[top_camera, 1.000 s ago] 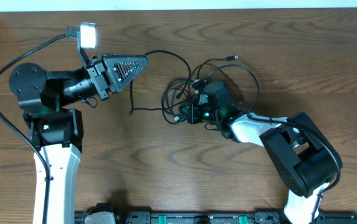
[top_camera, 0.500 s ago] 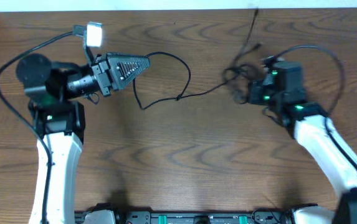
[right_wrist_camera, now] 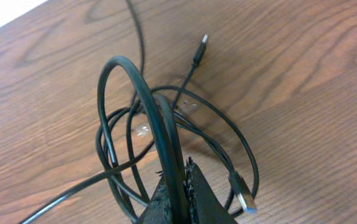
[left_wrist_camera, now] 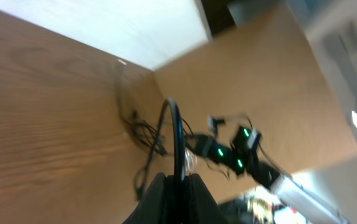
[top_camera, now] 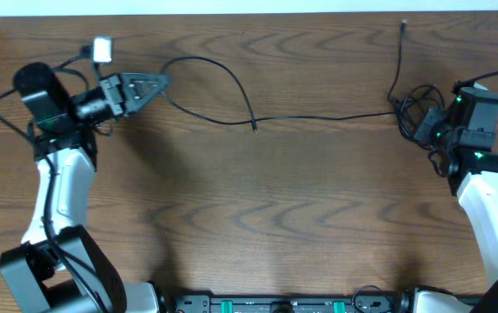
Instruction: Untangle cables
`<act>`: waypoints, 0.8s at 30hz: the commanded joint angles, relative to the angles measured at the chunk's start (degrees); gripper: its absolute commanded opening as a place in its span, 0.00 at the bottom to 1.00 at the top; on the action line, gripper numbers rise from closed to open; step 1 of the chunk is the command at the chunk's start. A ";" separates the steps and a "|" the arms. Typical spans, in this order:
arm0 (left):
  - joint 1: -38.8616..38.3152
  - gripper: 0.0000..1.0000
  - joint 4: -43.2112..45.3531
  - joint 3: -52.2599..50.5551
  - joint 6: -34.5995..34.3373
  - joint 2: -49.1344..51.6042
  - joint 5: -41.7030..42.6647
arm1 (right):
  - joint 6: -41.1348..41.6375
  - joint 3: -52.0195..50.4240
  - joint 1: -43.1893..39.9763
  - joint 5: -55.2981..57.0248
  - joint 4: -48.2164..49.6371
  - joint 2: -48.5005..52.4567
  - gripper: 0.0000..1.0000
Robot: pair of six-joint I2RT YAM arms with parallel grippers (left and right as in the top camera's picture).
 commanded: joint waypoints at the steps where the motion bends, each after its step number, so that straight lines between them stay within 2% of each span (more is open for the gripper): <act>1: 3.37 0.07 -5.60 0.44 1.46 1.62 -5.77 | -0.83 0.70 -1.05 -6.69 0.26 -4.11 0.01; 8: -0.13 0.07 -20.63 0.44 1.46 1.60 -22.29 | -0.79 0.92 -0.79 -10.88 -1.97 -11.61 0.01; 13: -9.03 0.07 -28.68 0.44 5.33 1.60 -32.63 | -0.76 0.92 -0.79 -14.10 -6.23 -16.28 0.01; 17: -17.88 0.09 -35.41 0.44 9.99 1.60 -46.29 | -0.74 0.92 -0.79 -15.58 -9.38 -18.14 0.01; 19: -21.88 0.14 -38.86 0.44 11.58 1.60 -53.66 | -0.72 0.92 -0.79 -16.02 -11.10 -18.47 0.01; 20: -25.27 0.25 -41.59 0.44 11.96 1.60 -59.32 | -0.74 0.92 -0.76 -18.01 -12.85 -18.51 0.01; 22: -28.83 0.41 -44.68 0.44 12.00 1.60 -63.78 | -0.76 0.92 -0.79 -21.64 -14.14 -18.49 0.01; 24: -30.88 0.53 -46.53 0.44 11.96 1.60 -64.85 | -0.76 0.92 -0.79 -23.89 -14.21 -18.49 0.01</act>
